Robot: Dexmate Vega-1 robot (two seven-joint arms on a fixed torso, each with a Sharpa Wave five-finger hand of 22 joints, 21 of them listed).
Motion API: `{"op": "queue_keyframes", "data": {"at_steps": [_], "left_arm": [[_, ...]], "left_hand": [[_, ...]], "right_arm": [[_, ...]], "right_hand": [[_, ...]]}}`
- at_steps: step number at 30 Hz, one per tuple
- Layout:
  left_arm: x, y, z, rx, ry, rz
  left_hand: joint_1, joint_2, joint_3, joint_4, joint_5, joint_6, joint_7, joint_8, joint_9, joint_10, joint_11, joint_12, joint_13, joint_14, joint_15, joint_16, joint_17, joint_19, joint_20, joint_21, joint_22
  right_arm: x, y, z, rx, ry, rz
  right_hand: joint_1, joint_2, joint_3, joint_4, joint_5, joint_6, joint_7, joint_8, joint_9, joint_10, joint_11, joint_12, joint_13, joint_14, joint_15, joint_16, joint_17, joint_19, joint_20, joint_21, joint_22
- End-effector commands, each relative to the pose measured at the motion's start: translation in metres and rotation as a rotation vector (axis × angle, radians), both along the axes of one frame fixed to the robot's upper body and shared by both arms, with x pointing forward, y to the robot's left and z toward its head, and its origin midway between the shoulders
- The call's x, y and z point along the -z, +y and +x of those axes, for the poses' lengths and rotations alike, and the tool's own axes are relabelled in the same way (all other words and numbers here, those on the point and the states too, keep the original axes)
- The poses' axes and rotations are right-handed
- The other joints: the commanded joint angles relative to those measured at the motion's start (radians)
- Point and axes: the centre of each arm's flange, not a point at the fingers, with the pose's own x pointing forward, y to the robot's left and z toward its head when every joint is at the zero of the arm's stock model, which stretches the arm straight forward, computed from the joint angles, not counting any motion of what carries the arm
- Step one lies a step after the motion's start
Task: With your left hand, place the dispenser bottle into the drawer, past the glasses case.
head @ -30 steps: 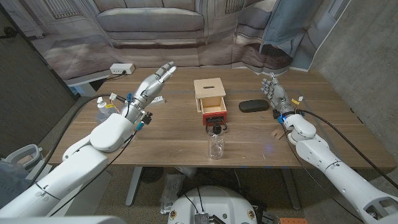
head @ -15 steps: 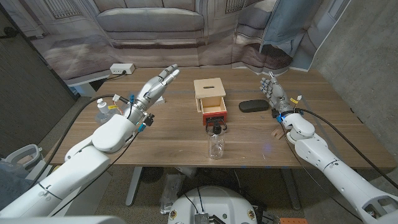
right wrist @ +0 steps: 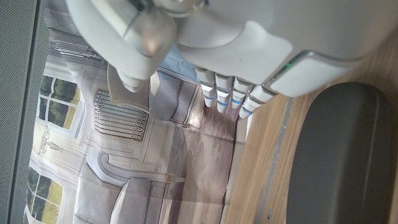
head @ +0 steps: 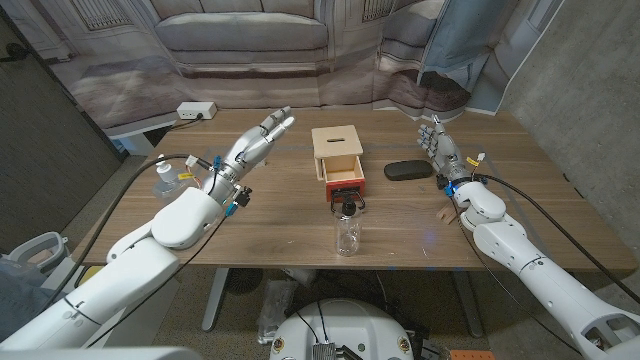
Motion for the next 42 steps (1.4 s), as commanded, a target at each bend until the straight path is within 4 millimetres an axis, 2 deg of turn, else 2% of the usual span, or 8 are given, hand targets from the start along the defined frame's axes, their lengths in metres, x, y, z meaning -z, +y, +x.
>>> {"op": "queue_keyframes", "data": {"at_steps": [1, 35, 42], "left_arm": [[0.009, -0.007, -0.006, 0.012, -0.019, 0.007], [0.022, -0.025, -0.001, 0.049, -0.028, 0.048], [0.023, -0.030, 0.000, 0.053, -0.021, 0.063]], "left_hand": [[0.011, 0.000, 0.001, -0.007, -0.001, 0.005, 0.001, 0.003, 0.003, 0.003, -0.002, -0.001, 0.004, 0.008, 0.002, 0.001, 0.002, -0.033, -0.016, -0.001, 0.005], [0.024, -0.002, -0.004, -0.014, -0.004, 0.009, 0.001, 0.002, 0.003, 0.007, -0.005, -0.002, 0.004, 0.014, 0.002, 0.000, 0.002, -0.033, -0.013, -0.014, 0.005], [0.028, -0.003, -0.005, -0.016, -0.004, 0.009, 0.001, 0.001, 0.003, 0.008, -0.001, -0.003, 0.004, 0.018, 0.005, 0.000, 0.001, -0.032, -0.013, -0.017, 0.005]], "right_arm": [[0.000, 0.000, 0.000, -0.004, -0.005, 0.006], [-0.007, 0.001, -0.004, -0.003, -0.030, -0.002], [-0.014, 0.005, -0.003, -0.012, -0.040, -0.012]], "right_hand": [[-0.001, 0.008, -0.003, -0.002, -0.001, 0.008, -0.002, 0.002, 0.004, 0.005, -0.003, 0.000, 0.005, 0.008, 0.003, 0.001, 0.002, 0.011, 0.000, -0.003, 0.003], [0.001, 0.009, -0.006, -0.005, -0.003, 0.013, 0.002, 0.004, 0.004, 0.006, 0.001, -0.001, 0.005, 0.011, 0.007, 0.001, 0.002, 0.012, 0.001, -0.004, 0.003], [0.001, 0.010, -0.007, -0.006, -0.003, 0.013, 0.002, 0.003, 0.004, 0.006, 0.000, -0.001, 0.005, 0.011, 0.007, 0.001, 0.002, 0.012, 0.002, -0.005, 0.003]]}}
